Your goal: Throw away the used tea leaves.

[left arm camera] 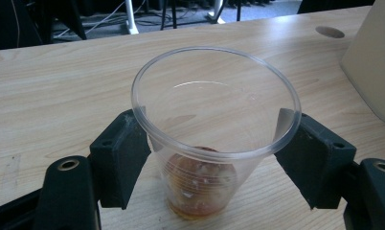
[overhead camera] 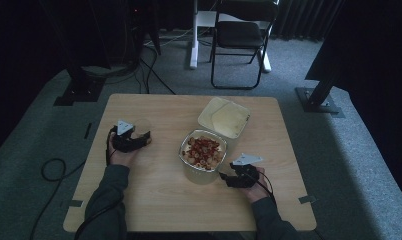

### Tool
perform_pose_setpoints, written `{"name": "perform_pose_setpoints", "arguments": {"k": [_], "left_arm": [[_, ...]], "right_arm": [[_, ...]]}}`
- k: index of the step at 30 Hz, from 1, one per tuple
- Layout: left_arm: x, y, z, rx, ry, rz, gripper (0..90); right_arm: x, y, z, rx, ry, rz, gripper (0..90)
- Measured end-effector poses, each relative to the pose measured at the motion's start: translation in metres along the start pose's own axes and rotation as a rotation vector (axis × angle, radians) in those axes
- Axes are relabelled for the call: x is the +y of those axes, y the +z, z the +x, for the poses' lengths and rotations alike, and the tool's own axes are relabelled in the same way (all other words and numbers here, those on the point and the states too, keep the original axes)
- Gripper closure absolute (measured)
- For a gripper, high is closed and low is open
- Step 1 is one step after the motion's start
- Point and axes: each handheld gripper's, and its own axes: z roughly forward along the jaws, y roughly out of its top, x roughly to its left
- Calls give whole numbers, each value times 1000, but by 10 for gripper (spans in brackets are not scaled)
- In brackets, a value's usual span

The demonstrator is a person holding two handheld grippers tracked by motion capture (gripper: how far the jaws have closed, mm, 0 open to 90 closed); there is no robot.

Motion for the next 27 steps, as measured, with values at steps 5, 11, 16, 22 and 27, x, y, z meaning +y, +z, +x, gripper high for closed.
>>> {"name": "perform_pose_setpoints", "arguments": {"k": [5, 11, 16, 22, 27], "left_arm": [[0, -1, 2, 13, -9, -13, 278], [1, 2, 3, 22, -15, -22, 286], [0, 1, 0, 27, -11, -26, 304], [1, -5, -7, 20, 5, -41, 308], [5, -13, -12, 6, 16, -74, 310]], "right_arm": [[-1, 1, 0, 2, -1, 5, 377], [0, 2, -2, 7, -4, 3, 370], [0, 2, -2, 4, -8, 5, 370], [3, 5, 1, -7, -15, 3, 373], [4, 7, 2, -10, -13, 1, 373]]}}
